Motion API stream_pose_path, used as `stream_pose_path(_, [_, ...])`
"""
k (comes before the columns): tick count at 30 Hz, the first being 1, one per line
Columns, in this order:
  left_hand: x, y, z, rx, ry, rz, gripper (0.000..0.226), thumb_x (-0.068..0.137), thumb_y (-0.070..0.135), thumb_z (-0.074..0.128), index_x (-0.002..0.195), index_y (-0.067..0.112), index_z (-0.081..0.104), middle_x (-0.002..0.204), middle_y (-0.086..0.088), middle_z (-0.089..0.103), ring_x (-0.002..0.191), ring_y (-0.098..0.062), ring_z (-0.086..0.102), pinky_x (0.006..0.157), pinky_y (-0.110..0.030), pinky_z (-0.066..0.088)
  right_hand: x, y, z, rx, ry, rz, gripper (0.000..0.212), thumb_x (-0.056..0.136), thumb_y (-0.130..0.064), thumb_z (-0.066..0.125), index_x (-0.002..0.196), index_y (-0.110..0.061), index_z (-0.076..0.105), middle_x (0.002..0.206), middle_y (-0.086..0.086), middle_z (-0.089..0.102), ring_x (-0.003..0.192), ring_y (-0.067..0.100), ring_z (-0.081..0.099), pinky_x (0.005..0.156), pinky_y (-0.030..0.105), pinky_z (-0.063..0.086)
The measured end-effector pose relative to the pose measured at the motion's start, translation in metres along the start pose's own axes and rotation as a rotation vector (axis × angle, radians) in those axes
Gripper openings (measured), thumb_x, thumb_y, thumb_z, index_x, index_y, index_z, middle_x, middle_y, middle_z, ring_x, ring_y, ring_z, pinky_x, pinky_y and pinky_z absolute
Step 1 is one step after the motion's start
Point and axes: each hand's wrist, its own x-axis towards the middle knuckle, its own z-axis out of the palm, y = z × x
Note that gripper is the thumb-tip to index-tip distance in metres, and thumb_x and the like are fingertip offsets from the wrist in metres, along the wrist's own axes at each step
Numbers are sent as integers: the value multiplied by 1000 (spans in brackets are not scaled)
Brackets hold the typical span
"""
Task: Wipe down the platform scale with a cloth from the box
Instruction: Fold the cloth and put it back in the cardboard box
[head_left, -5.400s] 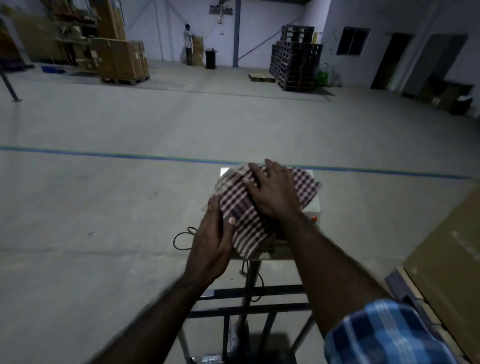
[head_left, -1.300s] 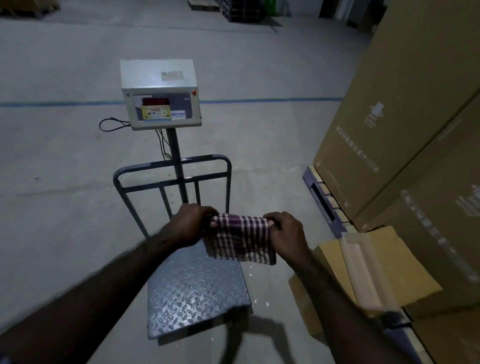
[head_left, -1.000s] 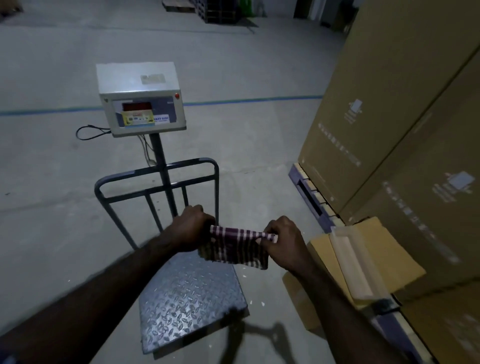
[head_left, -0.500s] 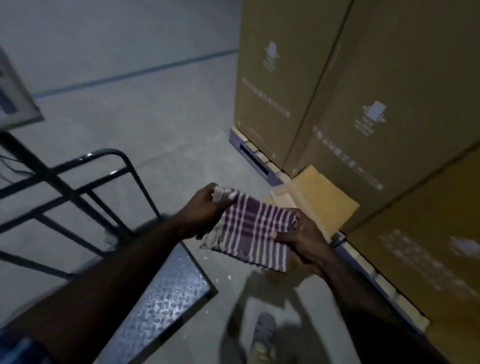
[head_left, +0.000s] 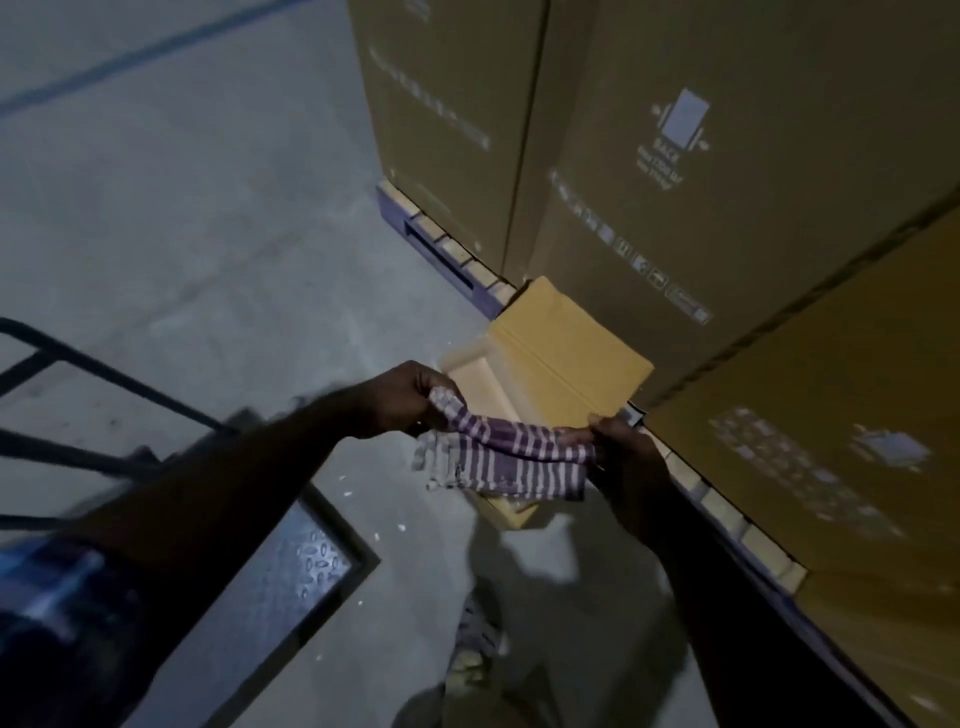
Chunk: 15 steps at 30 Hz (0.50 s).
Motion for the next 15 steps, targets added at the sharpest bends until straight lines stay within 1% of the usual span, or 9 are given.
stream_pose_path(2, [21,5,-1,-77,-117,-98,22,79,-14,62,83,5,73,72,-4,72,61,-9,66,53,-19,51,20,6,-11,-380,36,-89,8,82,-6,66,89,-10,69,86,8,69,84,25,65,75,33,50])
stream_pose_path(3, [29,9,-2,-147,-162,-150,17,80,-8,62,88,2,72,79,-7,74,70,-13,69,61,-21,55,28,8,-14,-612,18,-105,22,80,-4,69,98,-17,65,88,4,67,84,22,64,72,29,49])
stream_pose_path(4, [37,11,-1,-213,-187,-204,13,84,1,61,90,1,72,83,-8,75,75,-15,71,67,-22,56,35,12,-15,-723,6,-90,34,79,-3,70,106,-22,61,91,3,65,84,21,64,69,27,49])
stream_pose_path(6, [50,15,2,-249,-175,-264,26,88,21,59,91,-2,72,86,-11,75,78,-16,71,73,-23,55,43,22,-15,-880,38,-209,31,79,-1,67,105,-17,63,94,7,64,85,24,64,68,31,53])
stream_pose_path(7, [58,13,5,-150,-126,-220,27,85,23,65,91,-2,73,85,-11,75,78,-16,71,74,-26,54,46,28,-13,-957,82,-342,23,77,2,66,96,-10,65,91,9,64,81,27,63,67,35,55])
stream_pose_path(9, [73,8,7,289,24,-49,16,74,11,78,88,6,72,83,-8,75,76,-16,71,74,-33,56,53,45,-10,-1014,104,-447,19,67,4,68,84,-5,64,86,12,61,72,30,60,60,43,56])
stream_pose_path(12, [94,0,13,845,43,187,39,69,15,82,101,14,59,88,0,69,76,-18,66,69,-33,55,55,58,1,-1020,83,-440,29,63,4,66,88,-7,58,91,10,54,81,29,55,65,37,53])
stream_pose_path(13, [102,-3,16,984,32,332,42,72,17,81,107,12,60,92,-1,67,80,-18,63,70,-29,52,53,60,5,-1055,92,-459,31,64,4,66,91,-7,57,93,10,54,83,29,54,67,36,51])
stream_pose_path(15, [120,-14,20,1190,48,562,37,82,13,72,117,6,63,102,-13,66,90,-27,60,76,-34,48,55,68,14,-1161,126,-558,33,68,-1,62,101,-5,57,100,13,55,89,28,53,74,35,50])
